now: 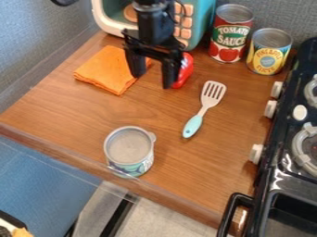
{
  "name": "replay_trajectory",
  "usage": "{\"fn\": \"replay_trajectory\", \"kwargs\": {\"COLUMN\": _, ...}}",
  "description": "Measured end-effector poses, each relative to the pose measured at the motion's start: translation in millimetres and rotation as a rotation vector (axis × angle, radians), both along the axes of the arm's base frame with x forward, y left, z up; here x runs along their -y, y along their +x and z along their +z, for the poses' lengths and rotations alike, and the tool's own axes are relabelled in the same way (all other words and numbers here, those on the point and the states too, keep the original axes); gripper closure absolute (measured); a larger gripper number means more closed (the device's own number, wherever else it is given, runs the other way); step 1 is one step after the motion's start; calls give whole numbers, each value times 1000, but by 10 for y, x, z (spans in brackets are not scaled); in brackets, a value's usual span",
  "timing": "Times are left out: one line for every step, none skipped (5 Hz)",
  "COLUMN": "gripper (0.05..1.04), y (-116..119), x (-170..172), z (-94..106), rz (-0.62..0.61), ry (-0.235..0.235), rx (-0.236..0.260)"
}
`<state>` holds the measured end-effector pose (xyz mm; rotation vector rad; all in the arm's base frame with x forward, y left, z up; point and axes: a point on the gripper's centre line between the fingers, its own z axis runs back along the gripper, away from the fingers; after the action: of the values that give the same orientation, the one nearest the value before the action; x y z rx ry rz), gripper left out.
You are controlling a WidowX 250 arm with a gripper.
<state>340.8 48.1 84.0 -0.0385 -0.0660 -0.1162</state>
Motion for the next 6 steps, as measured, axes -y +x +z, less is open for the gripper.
{"fn": "replay_trajectory", "kwargs": {"gripper": 83, "y": 175, "x": -257, "z": 43, "rz": 14, "ry": 29, "rx": 41}}
{"fn": "replay_trajectory", "kwargs": {"gripper": 83, "y": 316, "x": -532, "z": -14, "rz": 47, "ry": 47, "rx": 62}}
{"fn": "replay_trajectory", "kwargs": {"gripper": 83, "y": 422, "x": -711, "z": -144, "rz": 89, "ry": 48, "rx": 60}}
{"fn": "replay_trajectory", "kwargs": {"gripper": 83, "y": 522, "x": -887, "z": -255, "rz": 125, "ry": 50, "rx": 58}}
{"fn": "replay_trajectory", "kwargs": {"gripper": 83, "y": 591, "x": -1006, "z": -419, "rz": 137, "ry": 41, "rx": 29}}
{"fn": "replay_trajectory", "kwargs": {"gripper": 83, "y": 668, "x": -1039, "z": -590, "rz": 135, "ry": 36, "rx": 2}}
